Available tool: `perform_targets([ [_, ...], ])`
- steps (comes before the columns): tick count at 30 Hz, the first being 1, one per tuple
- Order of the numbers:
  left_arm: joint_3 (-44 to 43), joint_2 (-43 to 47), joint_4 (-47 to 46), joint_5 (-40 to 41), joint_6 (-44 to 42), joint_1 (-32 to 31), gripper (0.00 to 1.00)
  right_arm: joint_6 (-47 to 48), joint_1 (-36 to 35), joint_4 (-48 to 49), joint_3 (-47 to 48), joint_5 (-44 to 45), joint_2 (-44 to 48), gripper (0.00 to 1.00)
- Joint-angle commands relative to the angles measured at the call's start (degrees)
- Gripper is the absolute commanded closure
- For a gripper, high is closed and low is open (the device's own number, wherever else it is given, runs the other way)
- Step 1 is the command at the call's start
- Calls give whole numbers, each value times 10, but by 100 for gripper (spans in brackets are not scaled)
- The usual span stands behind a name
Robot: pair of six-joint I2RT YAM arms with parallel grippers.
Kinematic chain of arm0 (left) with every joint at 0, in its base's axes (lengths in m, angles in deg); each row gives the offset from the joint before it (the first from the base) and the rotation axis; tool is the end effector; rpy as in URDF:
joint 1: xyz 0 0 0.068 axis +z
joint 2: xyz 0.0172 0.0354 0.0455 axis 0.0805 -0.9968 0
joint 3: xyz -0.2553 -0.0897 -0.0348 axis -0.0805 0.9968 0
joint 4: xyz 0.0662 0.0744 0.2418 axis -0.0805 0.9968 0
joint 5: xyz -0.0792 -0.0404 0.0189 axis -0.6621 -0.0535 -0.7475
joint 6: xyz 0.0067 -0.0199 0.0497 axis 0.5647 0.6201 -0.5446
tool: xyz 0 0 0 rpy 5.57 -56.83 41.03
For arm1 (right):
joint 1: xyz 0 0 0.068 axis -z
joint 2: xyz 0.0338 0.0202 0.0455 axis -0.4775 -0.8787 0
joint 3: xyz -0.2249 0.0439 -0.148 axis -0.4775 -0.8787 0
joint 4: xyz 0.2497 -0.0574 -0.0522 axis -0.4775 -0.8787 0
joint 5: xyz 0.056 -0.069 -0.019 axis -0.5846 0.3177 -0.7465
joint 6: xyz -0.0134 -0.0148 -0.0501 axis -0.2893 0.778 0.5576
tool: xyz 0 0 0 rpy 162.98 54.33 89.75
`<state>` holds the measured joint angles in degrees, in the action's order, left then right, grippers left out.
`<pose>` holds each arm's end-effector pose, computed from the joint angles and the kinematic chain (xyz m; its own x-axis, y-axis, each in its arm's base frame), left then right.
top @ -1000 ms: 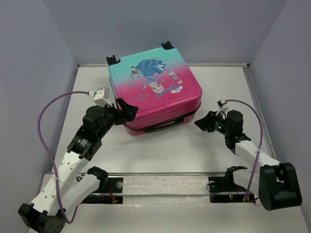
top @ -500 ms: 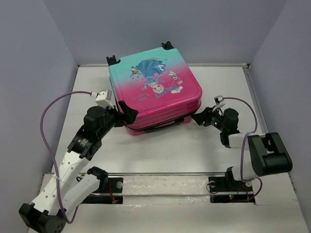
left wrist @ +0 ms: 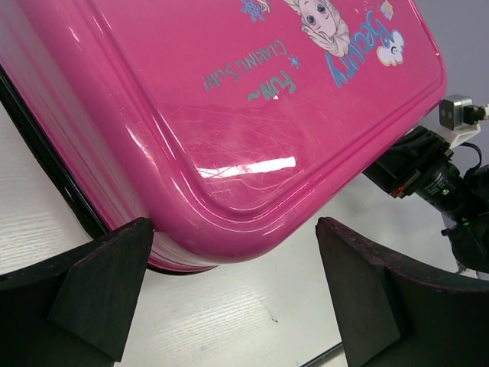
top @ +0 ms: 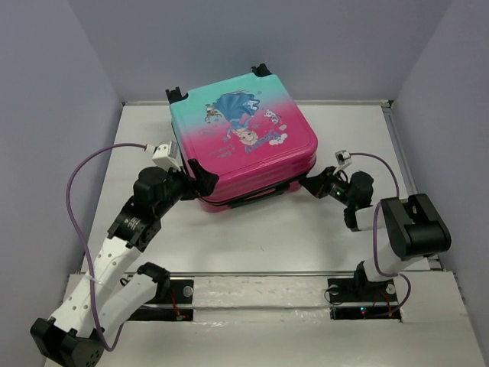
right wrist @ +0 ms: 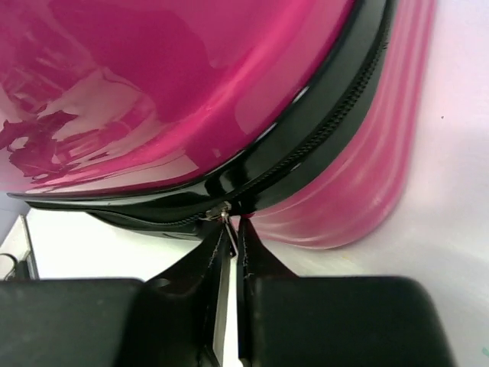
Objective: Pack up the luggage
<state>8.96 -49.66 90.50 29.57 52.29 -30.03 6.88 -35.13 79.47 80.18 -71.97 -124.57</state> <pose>0.1571 -0.0783 0.3344 -0.3943 -0.3462 -0.8513 0.3649 0.7912 -0.4908 0.2587 0.0525 0.1557 -0.4627 0.3489 -0.8150 -0.5497 0.6083 0.5725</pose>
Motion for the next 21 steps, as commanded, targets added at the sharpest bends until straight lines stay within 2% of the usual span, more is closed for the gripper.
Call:
perform_targets([
  [1,13,-19,-54,-50,7,-3,1,-9,-32,69,11,2,48,93],
  [3,13,-26,-85,-72,17,-3,1,30,-72,1,5,49,107,93],
  [4,11,-34,-96,-79,22,-3,1,45,-92,-81,5,73,130,93],
  [7,1,-51,-123,-98,36,-3,1,96,-170,-215,19,191,204,93],
  [8,-8,-64,-143,-101,38,-3,1,103,-225,-277,23,240,214,93],
  [10,-25,-89,-164,-116,45,-5,1,94,-299,-332,26,278,224,93],
  [13,-42,-117,-187,-126,55,-13,1,59,-383,-344,28,338,204,93],
  [14,-50,-123,-196,-127,59,-18,1,41,-441,-342,35,367,190,93],
  [17,-67,-146,-214,-116,65,-43,1,25,-530,-330,90,425,116,93],
  [18,-79,-151,-215,-112,66,-49,1,12,-572,-316,105,446,95,93],
  [21,-106,-165,-220,-101,71,-70,1,-14,-618,-238,163,487,11,93],
])
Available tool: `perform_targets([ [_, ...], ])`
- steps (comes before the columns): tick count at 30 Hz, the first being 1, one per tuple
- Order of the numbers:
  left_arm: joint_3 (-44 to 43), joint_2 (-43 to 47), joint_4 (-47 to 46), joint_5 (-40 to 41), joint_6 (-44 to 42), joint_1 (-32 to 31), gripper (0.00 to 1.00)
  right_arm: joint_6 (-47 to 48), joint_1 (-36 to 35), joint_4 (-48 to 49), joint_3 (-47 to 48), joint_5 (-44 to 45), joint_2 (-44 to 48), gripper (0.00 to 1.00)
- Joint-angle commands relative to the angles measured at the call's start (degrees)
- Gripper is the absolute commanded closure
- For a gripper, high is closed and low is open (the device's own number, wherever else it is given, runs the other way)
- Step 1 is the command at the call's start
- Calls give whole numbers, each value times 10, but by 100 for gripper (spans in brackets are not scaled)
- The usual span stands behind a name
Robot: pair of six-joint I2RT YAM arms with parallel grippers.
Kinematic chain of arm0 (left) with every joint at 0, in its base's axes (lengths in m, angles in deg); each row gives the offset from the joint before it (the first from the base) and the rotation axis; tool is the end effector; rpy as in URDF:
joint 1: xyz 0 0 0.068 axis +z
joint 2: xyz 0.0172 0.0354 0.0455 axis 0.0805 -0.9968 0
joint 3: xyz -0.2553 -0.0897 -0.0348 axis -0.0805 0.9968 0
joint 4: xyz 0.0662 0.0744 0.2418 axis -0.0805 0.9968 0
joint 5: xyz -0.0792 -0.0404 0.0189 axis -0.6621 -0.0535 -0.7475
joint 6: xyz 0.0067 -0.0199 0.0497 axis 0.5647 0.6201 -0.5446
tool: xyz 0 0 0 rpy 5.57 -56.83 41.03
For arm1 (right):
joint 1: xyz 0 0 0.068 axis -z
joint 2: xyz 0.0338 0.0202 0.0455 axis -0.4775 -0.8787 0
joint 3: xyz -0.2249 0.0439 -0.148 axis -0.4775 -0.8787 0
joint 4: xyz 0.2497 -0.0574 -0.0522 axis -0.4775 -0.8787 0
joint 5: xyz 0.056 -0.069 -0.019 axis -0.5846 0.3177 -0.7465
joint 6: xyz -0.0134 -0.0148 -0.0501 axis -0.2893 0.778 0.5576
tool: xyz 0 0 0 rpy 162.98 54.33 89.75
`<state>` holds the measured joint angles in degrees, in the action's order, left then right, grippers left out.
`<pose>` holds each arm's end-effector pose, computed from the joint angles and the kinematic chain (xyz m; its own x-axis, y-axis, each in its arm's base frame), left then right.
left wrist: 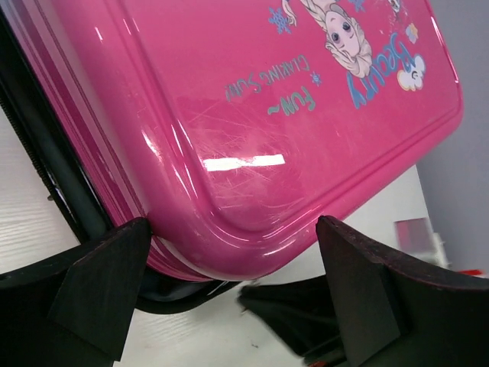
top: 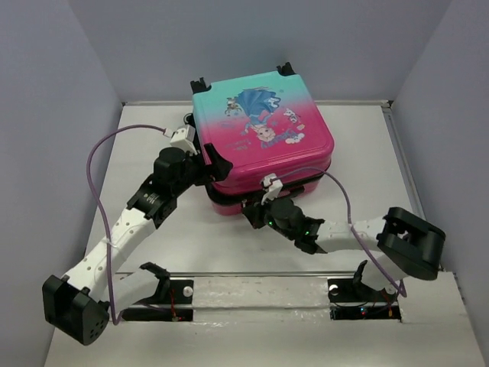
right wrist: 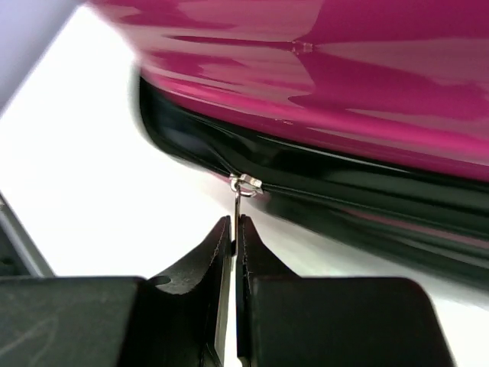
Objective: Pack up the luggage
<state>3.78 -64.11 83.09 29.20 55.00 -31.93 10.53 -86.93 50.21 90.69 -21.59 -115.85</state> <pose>0.2048 -0.1098 0.3341 -0.4501 -0.3553 -0.8192 0.3605 0.7670 -0.5308 0.1567 0.2413 0.1913 -0.4701 0.0925 -0.8777 -0.5846 0.7124 0.3882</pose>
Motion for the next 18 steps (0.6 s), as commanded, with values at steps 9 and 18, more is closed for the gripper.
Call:
perform_targets([
  [9,-131,-38,-88,18,5,-60,1,-81,-172,258,125,-14,-232,93],
  [18,-280,-184,-23,-45,-24,170,1,-124,-172,165,-71,-35,-68,93],
])
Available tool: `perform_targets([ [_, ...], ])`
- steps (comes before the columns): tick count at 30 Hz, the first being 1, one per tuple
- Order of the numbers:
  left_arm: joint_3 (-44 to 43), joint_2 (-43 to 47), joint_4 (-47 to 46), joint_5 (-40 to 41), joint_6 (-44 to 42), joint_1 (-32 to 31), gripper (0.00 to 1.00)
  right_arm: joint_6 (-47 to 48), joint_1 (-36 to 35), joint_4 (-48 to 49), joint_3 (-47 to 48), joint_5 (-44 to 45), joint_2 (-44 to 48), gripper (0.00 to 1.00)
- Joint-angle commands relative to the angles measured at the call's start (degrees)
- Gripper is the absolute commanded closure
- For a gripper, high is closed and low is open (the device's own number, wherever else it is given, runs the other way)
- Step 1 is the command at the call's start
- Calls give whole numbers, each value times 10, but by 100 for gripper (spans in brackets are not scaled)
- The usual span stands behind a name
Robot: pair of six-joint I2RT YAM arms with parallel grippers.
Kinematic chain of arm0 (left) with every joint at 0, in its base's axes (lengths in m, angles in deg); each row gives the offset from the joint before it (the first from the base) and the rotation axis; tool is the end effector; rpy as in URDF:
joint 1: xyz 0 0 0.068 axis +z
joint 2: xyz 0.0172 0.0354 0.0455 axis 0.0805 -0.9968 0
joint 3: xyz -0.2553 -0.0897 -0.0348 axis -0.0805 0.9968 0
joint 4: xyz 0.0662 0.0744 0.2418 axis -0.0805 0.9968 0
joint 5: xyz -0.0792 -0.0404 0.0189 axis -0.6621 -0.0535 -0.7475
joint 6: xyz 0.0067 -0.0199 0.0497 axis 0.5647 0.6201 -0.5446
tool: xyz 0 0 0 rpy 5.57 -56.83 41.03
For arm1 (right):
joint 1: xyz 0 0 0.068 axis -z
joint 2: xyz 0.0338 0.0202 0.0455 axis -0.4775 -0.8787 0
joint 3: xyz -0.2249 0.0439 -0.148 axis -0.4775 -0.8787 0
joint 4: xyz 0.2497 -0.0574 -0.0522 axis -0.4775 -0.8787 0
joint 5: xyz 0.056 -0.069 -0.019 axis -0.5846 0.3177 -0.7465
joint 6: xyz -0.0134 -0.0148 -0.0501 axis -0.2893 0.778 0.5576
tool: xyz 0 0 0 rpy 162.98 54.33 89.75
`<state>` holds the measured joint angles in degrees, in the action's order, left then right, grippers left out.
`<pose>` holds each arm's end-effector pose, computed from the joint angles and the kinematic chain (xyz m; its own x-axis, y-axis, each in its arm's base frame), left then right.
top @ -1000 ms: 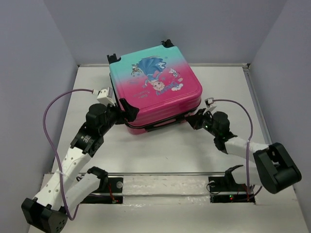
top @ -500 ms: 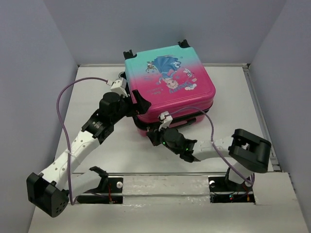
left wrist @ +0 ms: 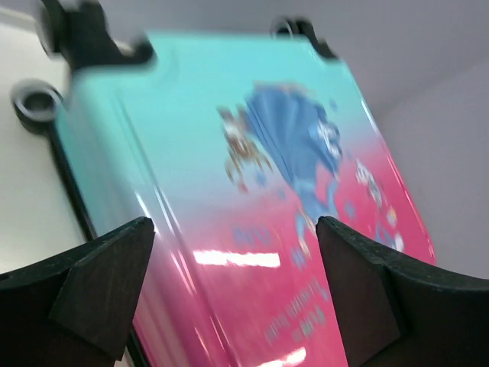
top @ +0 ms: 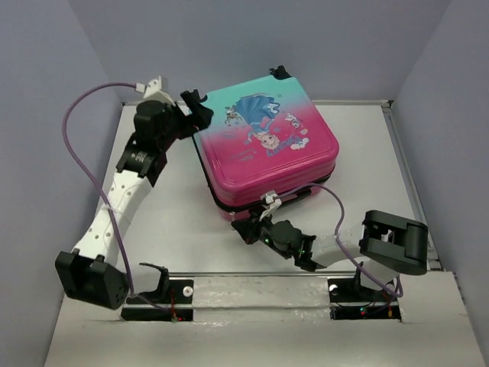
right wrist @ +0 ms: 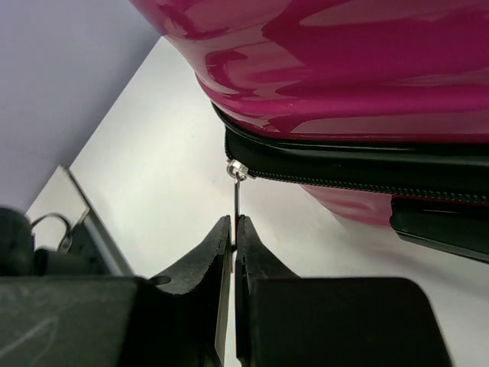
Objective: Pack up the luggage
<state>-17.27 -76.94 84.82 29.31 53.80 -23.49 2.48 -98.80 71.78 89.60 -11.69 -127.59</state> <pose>0.2646 -0.0941 0.4088 -0.2968 -0.4317 -0.8518 0.3058 0.8020 -0.5131 0.1150 0.2823 0.1691 -0.4742 0.2722 -0.8373 -0.5891 0.6086 0.5316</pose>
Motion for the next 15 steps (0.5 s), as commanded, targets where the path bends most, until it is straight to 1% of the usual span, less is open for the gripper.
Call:
perform_targets([
  [1,-86,-75,-30,-47,-12,101,1,-44,-53,-61,-67,-142,59,93],
  [2,-116,-115,-28,-57,-9,123,1,-46,-53,-78,-77,-146,72,93],
  [4,-140,-168,-16,-75,-6,143,1,-48,-53,-112,-81,-149,84,93],
  [6,-163,-199,-16,-82,-3,157,1,-44,-53,-128,-84,-149,100,93],
  [11,-204,-289,-12,-102,8,173,1,-31,-53,-176,-73,-150,119,93],
  [15,-242,-342,-25,-134,35,173,1,-27,-53,-182,-66,-164,116,93],
])
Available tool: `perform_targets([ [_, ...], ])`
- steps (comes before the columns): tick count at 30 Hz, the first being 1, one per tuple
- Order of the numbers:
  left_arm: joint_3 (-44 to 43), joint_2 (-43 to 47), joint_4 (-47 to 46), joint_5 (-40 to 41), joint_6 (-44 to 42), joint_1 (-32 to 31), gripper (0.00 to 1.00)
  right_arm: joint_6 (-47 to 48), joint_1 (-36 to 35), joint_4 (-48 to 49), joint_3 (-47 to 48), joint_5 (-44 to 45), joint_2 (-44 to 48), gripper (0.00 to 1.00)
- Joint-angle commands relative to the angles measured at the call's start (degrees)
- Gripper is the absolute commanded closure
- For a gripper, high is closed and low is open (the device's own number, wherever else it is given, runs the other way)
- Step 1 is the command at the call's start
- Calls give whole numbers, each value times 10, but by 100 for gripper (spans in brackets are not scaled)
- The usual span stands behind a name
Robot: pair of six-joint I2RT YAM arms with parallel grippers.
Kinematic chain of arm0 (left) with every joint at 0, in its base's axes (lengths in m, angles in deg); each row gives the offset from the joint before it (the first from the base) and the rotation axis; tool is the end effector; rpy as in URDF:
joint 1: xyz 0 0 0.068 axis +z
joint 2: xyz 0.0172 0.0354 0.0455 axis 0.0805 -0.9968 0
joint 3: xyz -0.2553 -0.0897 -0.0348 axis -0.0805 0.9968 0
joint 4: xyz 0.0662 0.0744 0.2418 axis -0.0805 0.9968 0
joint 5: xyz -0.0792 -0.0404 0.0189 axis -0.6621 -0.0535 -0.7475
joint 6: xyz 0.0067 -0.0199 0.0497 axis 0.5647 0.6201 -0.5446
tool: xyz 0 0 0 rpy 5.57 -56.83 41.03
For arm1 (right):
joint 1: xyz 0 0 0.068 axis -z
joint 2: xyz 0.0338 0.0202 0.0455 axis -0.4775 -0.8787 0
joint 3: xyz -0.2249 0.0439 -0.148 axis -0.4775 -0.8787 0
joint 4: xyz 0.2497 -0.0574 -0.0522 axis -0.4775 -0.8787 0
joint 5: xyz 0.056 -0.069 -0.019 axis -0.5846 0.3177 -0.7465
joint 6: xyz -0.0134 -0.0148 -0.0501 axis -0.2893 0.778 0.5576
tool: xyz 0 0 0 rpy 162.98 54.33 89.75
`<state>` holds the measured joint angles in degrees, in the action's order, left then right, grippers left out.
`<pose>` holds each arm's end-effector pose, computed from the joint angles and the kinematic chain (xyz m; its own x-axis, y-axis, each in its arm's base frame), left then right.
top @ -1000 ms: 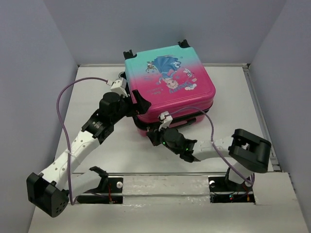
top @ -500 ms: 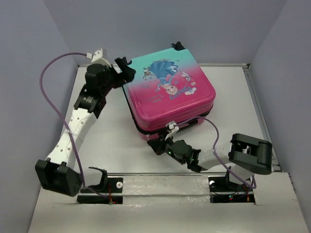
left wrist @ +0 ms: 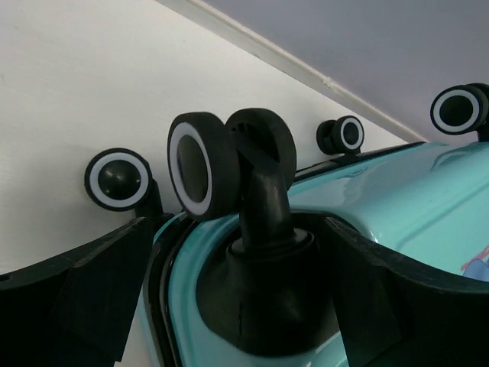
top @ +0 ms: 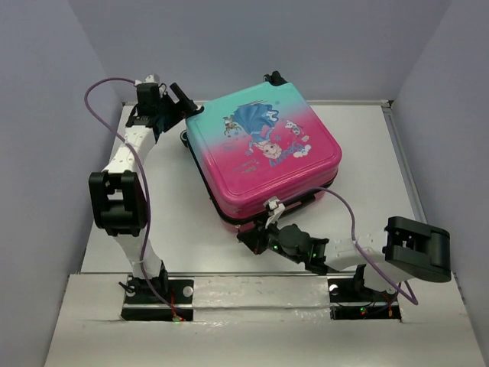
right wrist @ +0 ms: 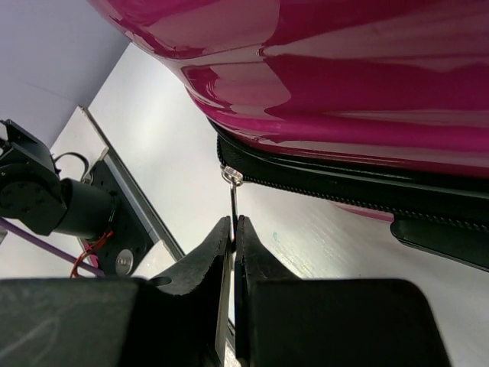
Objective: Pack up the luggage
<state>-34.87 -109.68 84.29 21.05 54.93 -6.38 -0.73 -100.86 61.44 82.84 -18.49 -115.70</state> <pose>0.4286 -0.0217 0.3270 -0.4344 -0.4954 -0.7522 0.0312 0.8264 -0.5623 0.0892 0.2508 0.1722 -0.5820 0.1590 -0.7975 -0.6205 0.5471 0.5619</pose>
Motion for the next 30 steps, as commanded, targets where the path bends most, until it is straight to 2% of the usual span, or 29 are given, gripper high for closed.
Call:
perform_targets([
  [1,-73,-23,-27,-61,32,2,1,3,-33,-78,2,-97,-4,93],
  [10,-173,-135,-45,-85,94,1,1,-14,-33,-53,-23,-98,-9,93],
  [19,-161,-155,-112,-104,150,1,1,-10,-33,-69,-27,-72,12,93],
  [23,-130,-143,-154,-107,177,0,12,-14,-33,-72,-26,-69,10,93],
  [24,-125,-143,-158,-109,178,1,30,-16,-33,-73,-26,-66,10,93],
  [26,-121,-142,-169,-114,180,2,52,-16,-33,-82,-23,-59,14,93],
  [27,-116,-141,-174,-119,182,2,74,-16,-33,-86,-22,-54,19,93],
  [29,-103,-131,-192,-130,183,4,94,-12,-33,-101,-14,-41,24,93],
  [30,-75,-122,-201,-127,185,12,94,-13,-15,-104,-13,-41,32,93],
])
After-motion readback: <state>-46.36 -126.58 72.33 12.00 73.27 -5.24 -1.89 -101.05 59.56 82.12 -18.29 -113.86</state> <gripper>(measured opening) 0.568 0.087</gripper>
